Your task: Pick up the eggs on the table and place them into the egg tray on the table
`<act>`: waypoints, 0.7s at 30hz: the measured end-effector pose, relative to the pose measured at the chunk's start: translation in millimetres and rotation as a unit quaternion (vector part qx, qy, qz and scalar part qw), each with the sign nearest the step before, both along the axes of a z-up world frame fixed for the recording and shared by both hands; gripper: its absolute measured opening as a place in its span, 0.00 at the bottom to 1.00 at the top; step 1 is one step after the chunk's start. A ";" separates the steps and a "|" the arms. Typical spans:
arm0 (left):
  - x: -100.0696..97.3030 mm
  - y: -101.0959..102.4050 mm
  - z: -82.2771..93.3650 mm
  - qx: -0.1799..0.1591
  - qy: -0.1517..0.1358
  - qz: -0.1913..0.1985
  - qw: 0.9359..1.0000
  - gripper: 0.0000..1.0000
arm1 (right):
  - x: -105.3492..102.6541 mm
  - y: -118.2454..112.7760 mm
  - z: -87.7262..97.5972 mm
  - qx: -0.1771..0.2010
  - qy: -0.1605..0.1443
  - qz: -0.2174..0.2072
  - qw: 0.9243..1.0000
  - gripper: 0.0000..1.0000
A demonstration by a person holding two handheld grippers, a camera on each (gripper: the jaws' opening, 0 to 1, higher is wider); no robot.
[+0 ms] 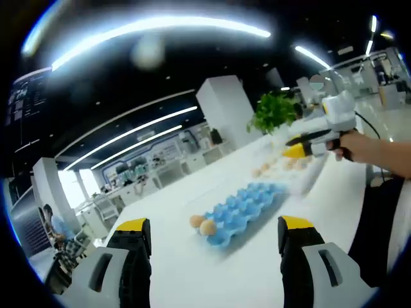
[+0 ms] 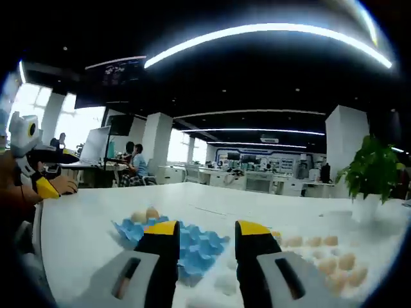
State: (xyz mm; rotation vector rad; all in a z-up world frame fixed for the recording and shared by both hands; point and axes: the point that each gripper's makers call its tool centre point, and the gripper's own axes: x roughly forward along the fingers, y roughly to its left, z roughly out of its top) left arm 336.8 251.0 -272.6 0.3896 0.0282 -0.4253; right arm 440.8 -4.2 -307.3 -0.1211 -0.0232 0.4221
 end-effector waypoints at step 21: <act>10.8 -91.3 0.1 0.047 -0.007 -0.137 0.989 0.83 | 31.0 -45.3 -64.9 0.014 0.083 -0.092 0.992 0.28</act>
